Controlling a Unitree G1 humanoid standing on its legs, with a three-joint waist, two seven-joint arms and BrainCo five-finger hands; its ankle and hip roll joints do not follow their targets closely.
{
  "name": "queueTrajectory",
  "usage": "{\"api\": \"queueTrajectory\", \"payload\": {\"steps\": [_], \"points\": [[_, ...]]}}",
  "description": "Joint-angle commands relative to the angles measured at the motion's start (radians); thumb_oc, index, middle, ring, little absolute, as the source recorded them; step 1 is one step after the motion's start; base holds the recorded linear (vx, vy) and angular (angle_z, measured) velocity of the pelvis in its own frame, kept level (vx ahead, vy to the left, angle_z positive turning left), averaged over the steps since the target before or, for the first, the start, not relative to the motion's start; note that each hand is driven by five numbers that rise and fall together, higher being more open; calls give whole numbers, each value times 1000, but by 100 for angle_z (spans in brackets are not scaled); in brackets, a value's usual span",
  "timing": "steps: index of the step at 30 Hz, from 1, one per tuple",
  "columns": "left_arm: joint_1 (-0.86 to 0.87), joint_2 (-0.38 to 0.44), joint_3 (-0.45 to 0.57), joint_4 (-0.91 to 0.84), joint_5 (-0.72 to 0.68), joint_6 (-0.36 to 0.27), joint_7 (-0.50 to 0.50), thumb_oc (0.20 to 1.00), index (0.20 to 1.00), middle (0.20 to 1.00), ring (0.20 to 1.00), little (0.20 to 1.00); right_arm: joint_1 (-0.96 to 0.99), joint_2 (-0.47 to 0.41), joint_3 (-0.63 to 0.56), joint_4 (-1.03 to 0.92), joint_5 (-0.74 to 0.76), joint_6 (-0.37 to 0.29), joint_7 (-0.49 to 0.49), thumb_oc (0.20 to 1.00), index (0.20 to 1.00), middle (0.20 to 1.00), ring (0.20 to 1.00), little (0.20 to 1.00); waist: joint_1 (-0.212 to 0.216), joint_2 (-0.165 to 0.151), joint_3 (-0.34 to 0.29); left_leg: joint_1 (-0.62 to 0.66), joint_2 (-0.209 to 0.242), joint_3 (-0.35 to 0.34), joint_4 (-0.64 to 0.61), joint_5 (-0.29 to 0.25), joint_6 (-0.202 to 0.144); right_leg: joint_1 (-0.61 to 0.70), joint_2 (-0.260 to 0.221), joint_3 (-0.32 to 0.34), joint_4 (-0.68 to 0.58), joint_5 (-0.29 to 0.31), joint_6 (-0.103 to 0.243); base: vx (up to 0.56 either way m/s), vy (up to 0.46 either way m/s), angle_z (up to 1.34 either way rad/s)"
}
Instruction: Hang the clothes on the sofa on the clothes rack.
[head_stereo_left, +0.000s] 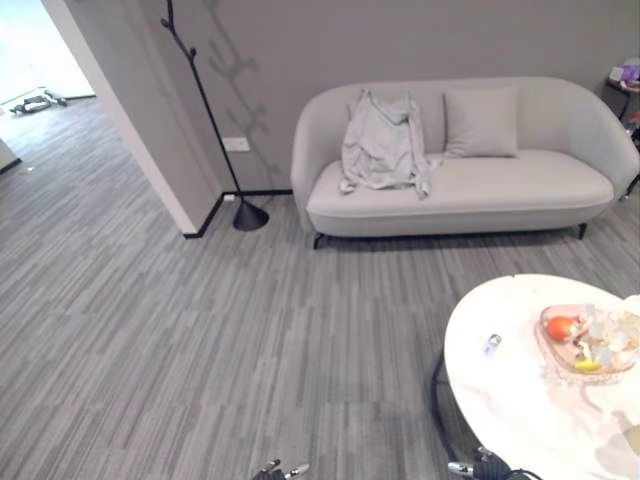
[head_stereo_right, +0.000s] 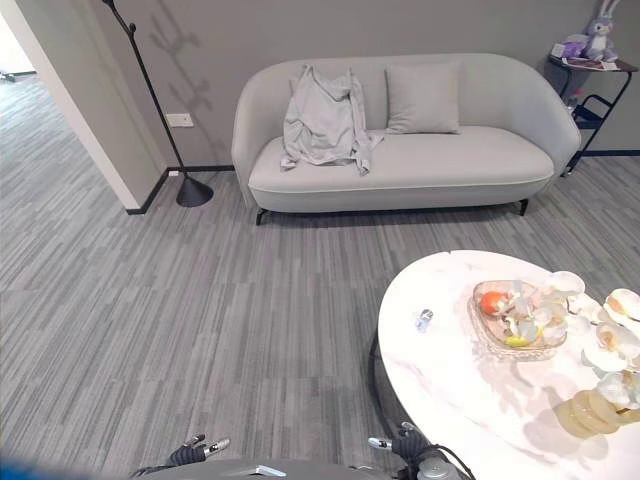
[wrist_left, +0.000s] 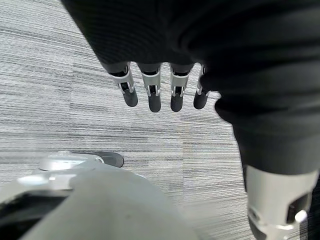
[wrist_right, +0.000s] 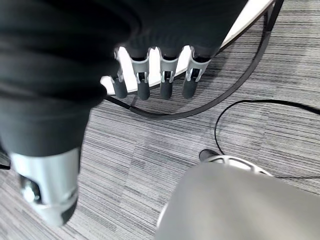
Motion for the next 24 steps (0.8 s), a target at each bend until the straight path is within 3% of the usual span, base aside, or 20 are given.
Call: {"api": "queueTrajectory", "payload": {"steps": [1,24], "points": [[-79,16,-14,-9,12,-39,-10,1000,1000,1000,1000,1000,-62,26,21,23,15,-17,-2,1000,1000,1000,1000,1000,-16,-61,20,39,15,-20,-75,13,-45,125,-114,42,-177,103,133,-1,-5,-3],[-80,10,-11,5,7,-38,5,1000,1000,1000,1000,1000,-57,27,10,36,27,-18,-9,1000,1000,1000,1000,1000,-25,-62,16,44,19,-4,-75,9,-43,118,-110,63,-177,105,132,3,3,-3]]}}
